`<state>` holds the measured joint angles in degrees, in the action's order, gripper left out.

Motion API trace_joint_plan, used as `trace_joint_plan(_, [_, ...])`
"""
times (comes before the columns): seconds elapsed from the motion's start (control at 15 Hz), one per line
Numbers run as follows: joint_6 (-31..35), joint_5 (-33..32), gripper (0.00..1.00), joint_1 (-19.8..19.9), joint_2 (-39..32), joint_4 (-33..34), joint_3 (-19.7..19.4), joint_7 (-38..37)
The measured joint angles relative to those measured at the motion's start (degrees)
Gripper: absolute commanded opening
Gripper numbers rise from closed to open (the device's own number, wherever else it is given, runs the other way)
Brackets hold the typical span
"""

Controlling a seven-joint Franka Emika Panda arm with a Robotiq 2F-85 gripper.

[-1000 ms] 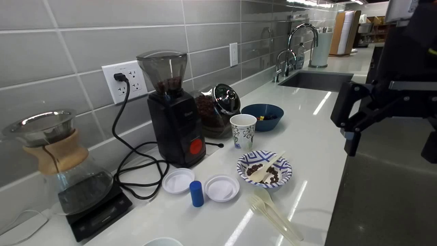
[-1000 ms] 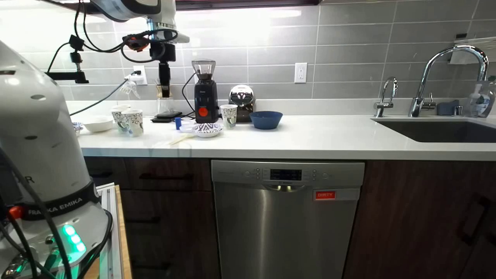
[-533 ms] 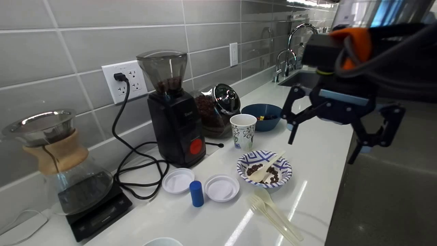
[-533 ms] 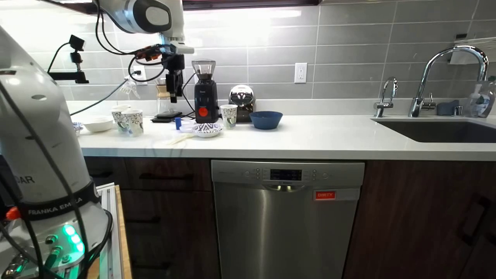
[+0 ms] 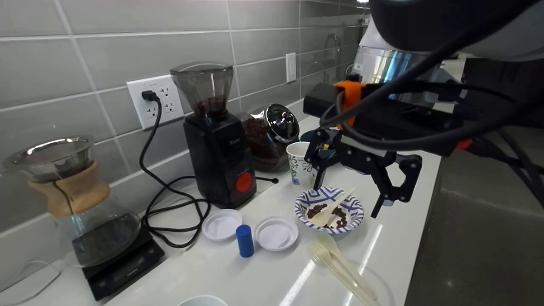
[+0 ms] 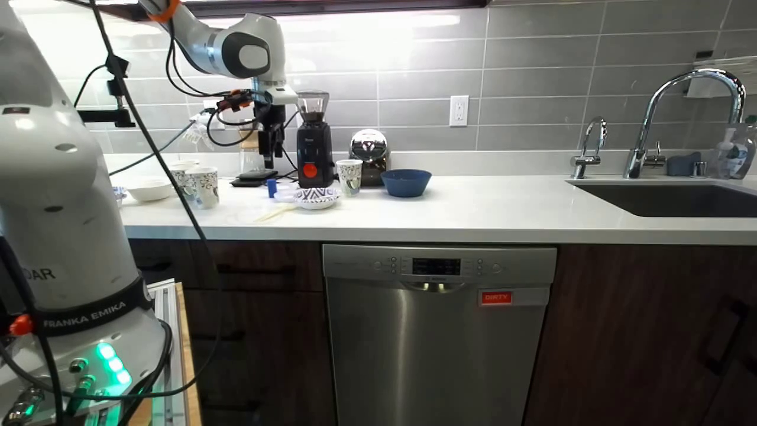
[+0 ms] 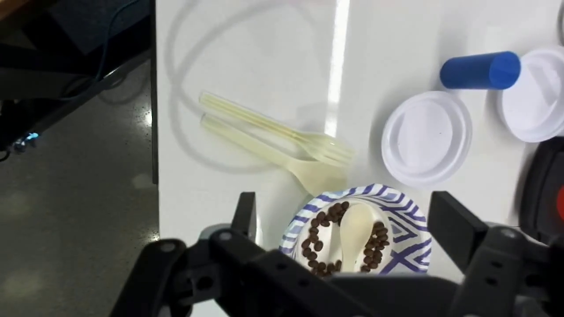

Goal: Move the coffee cup lid to the right

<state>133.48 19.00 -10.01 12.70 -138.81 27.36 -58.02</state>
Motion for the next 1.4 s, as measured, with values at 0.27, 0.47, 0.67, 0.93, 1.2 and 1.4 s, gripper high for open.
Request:
trace_joint_plan(0.27, [2.42,0.04,1.0,-1.63,-0.57,0.02,-1.28,0.36])
trace_joint_plan(0.47, [9.24,0.18,1.0,-3.74,-4.18,0.1,-1.56,1.3])
trace_joint_plan(0.67, [17.42,1.29,1.0,-6.16,-9.88,0.72,-1.72,2.68])
trace_joint_plan(0.93, [24.97,4.11,1.0,-8.42,-17.3,2.89,-1.89,6.68])
trace_joint_plan(1.2, [28.43,6.95,1.0,-8.79,-22.94,5.92,-1.85,11.55])
trace_joint_plan(1.4, [30.18,9.46,1.0,-8.82,-26.27,8.19,-1.61,15.7])
